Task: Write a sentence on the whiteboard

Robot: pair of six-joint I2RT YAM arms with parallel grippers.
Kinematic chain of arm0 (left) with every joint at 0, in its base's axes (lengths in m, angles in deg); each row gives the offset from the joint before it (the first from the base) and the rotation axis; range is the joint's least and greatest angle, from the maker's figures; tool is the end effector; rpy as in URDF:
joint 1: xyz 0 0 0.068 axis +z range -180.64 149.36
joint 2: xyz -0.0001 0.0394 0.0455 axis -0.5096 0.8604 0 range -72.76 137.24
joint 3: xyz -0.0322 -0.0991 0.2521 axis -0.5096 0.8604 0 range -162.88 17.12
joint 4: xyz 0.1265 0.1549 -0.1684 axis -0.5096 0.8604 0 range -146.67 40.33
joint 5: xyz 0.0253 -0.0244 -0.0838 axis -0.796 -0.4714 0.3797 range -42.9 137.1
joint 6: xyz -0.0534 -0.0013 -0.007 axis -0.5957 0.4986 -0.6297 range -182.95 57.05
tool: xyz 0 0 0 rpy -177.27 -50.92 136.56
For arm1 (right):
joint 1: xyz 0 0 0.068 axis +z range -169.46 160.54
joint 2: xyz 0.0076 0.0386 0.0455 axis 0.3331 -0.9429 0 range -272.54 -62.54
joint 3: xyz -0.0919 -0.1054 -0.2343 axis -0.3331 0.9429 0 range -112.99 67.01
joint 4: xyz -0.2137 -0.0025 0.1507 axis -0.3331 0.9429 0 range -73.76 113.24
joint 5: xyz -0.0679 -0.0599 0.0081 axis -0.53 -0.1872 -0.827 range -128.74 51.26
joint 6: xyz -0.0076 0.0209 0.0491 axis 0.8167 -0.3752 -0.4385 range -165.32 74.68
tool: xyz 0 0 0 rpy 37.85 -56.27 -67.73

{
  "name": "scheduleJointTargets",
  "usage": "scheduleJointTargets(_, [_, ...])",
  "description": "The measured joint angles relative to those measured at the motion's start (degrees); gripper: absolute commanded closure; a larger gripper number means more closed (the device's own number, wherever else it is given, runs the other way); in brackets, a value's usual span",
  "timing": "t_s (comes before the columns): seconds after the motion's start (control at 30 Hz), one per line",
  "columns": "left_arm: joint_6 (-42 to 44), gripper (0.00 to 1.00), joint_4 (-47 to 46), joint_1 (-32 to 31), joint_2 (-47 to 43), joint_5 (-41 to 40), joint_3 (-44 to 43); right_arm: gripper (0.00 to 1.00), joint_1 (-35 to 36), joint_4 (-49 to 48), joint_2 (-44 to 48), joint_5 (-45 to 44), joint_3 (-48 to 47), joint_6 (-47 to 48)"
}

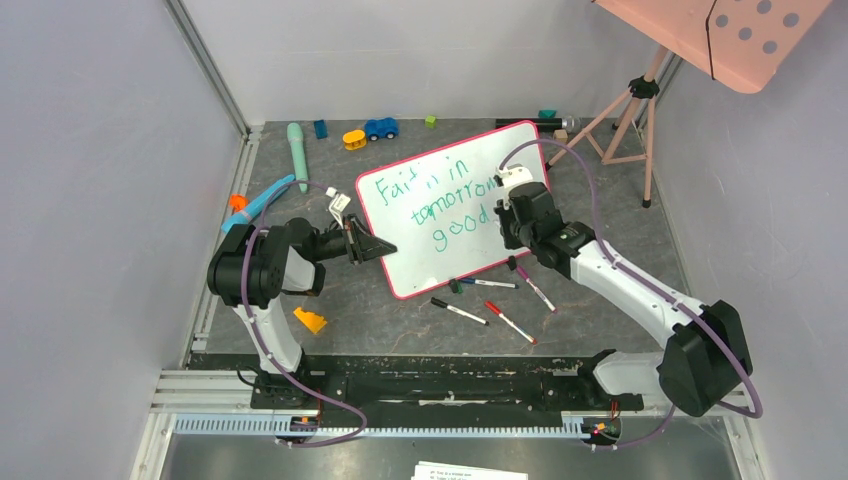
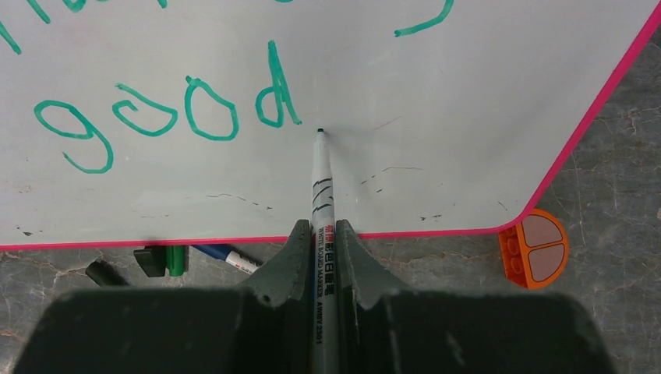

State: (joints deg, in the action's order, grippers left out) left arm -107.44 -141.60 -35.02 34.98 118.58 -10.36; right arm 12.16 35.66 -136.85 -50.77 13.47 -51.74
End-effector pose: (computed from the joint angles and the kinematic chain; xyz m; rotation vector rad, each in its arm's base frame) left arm 0.2826 -0.0554 0.1405 0.5487 1.6960 -1.5510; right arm 0.2441 0.1416 0.2668 -0.3839 2.2234 0.1165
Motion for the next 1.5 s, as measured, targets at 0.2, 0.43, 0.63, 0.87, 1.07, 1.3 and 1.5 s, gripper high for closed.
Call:
scheduleJointTargets(0.2, [0.07,0.69,-0.04,0.00,0.00,0.24,0.00,1.00,-1.53,1.09,2.69,2.73,0.00,0.00])
scheduleJointTargets(0.43, [0.20,0.30,-0.15,0.02,-0.02,2.29,-0.09,1.00,-3.67,1.66,9.86,6.16,0.00,0.07])
scheduleJointTargets(0.63, [1.09,0.00,-0.11,0.11,-0.70,2.62,-0.04,1.00,-3.78,2.21,9.81,8.28,-1.31,0.09])
scheduleJointTargets(0.87, [1.33,0.00,-0.15,0.13,-2.93,2.62,0.35,1.00,-4.17,2.36,8.02,9.92,-4.31,1.14])
scheduleJointTargets(1.07, [1.33,0.00,-0.15,0.13,-3.58,2.62,0.35,1.00,-4.55,2.45,6.62,10.82,-6.16,1.81])
scheduleJointTargets(1.3, [1.73,0.00,-0.15,0.24,-5.90,2.43,1.51,1.00,-4.79,2.38,6.56,11.21,-6.86,2.03])
scheduleJointTargets(1.5, [3.15,0.00,-0.11,4.61,-12.96,-3.06,7.56,1.00,-4.81,2.36,6.56,11.82,-6.88,2.01])
